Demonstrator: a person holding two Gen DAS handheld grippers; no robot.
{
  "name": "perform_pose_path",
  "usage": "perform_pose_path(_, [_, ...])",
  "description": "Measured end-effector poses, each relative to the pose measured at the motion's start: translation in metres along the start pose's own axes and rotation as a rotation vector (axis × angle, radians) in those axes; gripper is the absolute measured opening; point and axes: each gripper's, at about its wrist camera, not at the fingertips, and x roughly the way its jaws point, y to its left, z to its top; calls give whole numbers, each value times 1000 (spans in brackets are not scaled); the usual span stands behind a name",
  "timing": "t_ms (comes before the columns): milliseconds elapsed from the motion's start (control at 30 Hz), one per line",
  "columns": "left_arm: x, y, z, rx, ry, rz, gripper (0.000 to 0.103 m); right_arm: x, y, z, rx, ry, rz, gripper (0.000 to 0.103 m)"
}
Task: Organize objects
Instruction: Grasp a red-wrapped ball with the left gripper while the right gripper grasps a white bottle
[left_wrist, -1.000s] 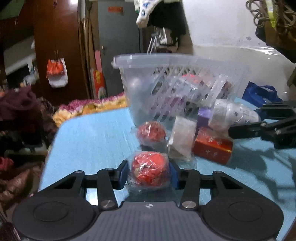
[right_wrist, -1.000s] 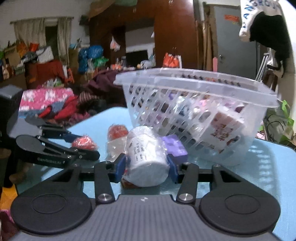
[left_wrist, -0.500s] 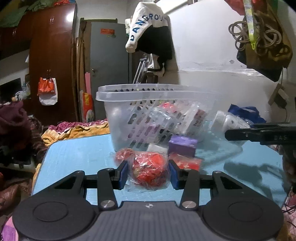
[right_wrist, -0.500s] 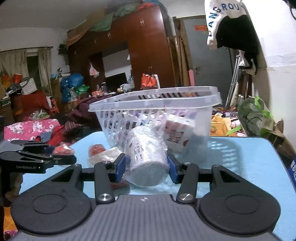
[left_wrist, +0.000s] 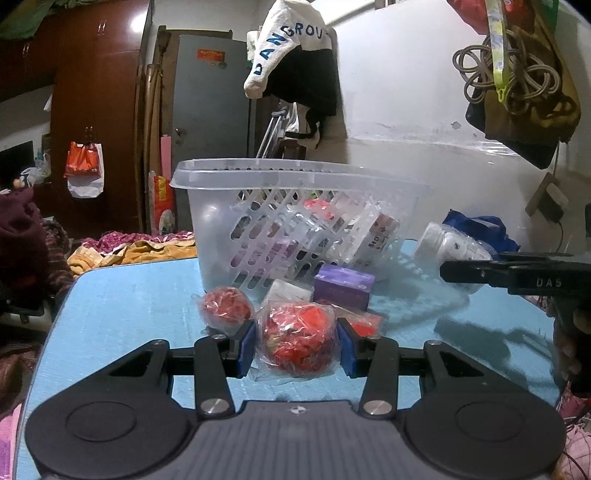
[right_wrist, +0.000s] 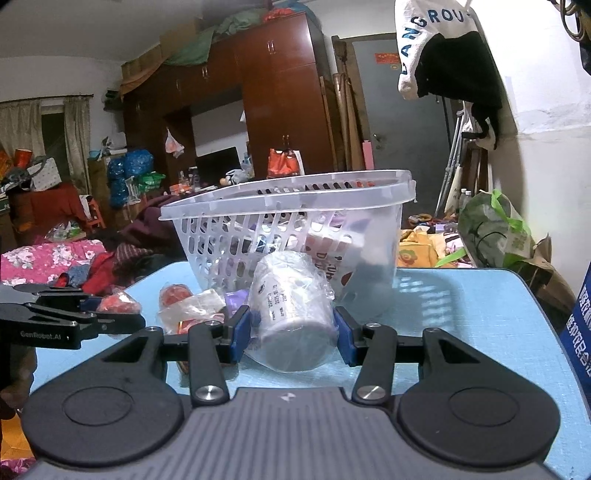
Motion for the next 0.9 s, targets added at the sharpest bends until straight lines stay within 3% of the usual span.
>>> perform_pose_path(300, [-8,6,8,-46,-34,-49,49,-10,5,7,0,-54,51,51])
perform_pose_path(467, [-17,2,67,21,-161,-51,49,-21,10,41,-26,-133,34,51])
perform_pose_path(633, [3,4,129,18,-183,-45,49,-6,3,101,-47,-171,-48,52])
perform_pose_path(767, [34,-2,156,35,-156,25,49,39,-4,132,-54,-98,-96,52])
perform_pose_path(900, [72,2,159,19,-94,32,52,74,-5,134,-69,-35,-112,53])
